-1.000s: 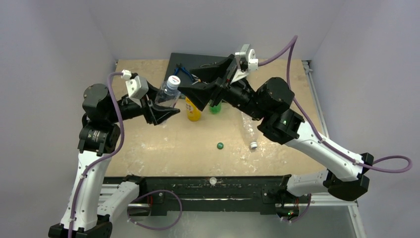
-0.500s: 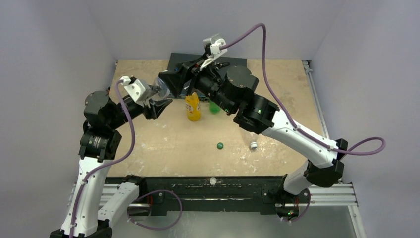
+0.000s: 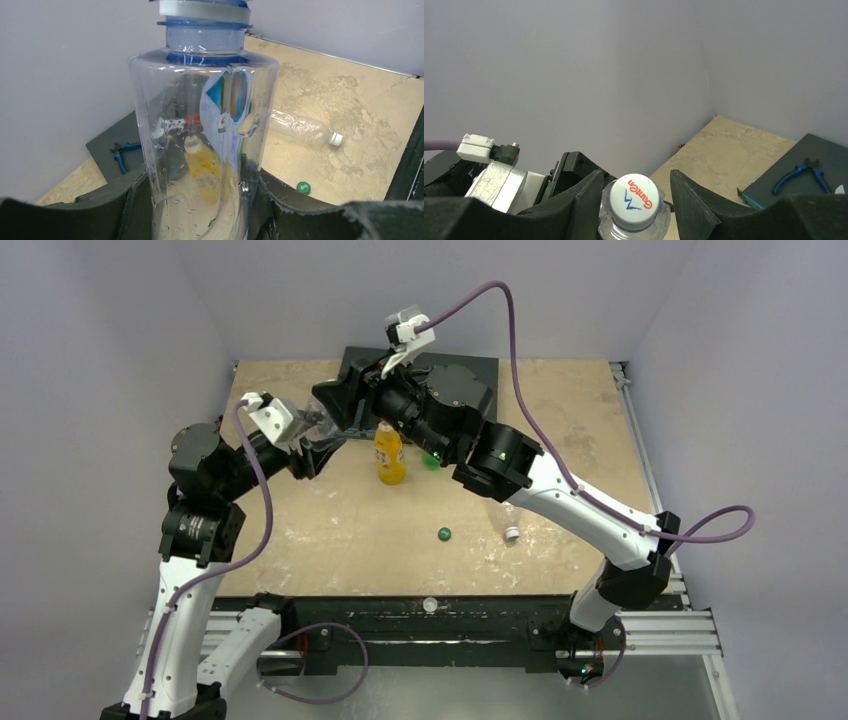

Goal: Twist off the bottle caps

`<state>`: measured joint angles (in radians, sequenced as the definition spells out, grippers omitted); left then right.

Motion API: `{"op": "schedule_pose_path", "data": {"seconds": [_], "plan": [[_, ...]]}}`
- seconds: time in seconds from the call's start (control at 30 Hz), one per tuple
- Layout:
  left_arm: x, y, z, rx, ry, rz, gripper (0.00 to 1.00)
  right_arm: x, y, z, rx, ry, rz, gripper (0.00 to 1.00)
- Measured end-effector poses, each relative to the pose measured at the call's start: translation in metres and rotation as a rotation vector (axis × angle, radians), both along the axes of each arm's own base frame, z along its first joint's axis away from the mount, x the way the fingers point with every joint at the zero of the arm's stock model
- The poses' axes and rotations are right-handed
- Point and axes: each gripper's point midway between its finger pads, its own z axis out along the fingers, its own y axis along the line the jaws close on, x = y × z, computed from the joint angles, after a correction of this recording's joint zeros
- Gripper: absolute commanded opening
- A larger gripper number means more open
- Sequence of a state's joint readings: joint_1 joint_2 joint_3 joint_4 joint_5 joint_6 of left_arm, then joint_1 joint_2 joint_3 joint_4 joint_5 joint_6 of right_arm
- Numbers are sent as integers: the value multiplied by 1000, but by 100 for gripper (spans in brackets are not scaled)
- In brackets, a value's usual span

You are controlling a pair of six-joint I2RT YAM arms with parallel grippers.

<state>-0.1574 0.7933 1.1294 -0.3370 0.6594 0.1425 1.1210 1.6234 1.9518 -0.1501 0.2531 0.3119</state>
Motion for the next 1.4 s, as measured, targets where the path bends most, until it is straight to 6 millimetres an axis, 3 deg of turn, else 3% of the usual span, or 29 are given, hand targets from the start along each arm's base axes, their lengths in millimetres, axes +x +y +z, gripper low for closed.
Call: {"op": "schedule_pose_path", "data": {"seconds": [0.13, 0.37, 0.53, 0.8, 1.0, 1.23, 1.33, 1.4], "plan": [[0, 0, 1, -3, -3, 0, 8, 2, 4, -2, -11, 9, 0, 48], [-1, -1, 5, -22, -2, -3, 8, 2, 7, 0, -2, 18, 3, 15], [-2, -3, 4, -29, 6, -16, 4, 0, 7, 1, -1, 13, 20, 5], [-22, -26, 18, -125, 111, -176, 4, -13, -6, 16, 4, -76, 196, 6], [-64, -49, 28, -193, 217, -436, 6, -57, -21, 26, 44, -212, 456, 5], [-100, -55, 41, -207, 241, -591, 6, -94, -28, 42, 113, -345, 625, 11], [-104, -56, 42, -205, 244, -605, 6, -98, -28, 42, 115, -362, 651, 22], [-104, -55, 41, -205, 249, -603, 6, -97, -27, 42, 114, -359, 647, 42]]}}
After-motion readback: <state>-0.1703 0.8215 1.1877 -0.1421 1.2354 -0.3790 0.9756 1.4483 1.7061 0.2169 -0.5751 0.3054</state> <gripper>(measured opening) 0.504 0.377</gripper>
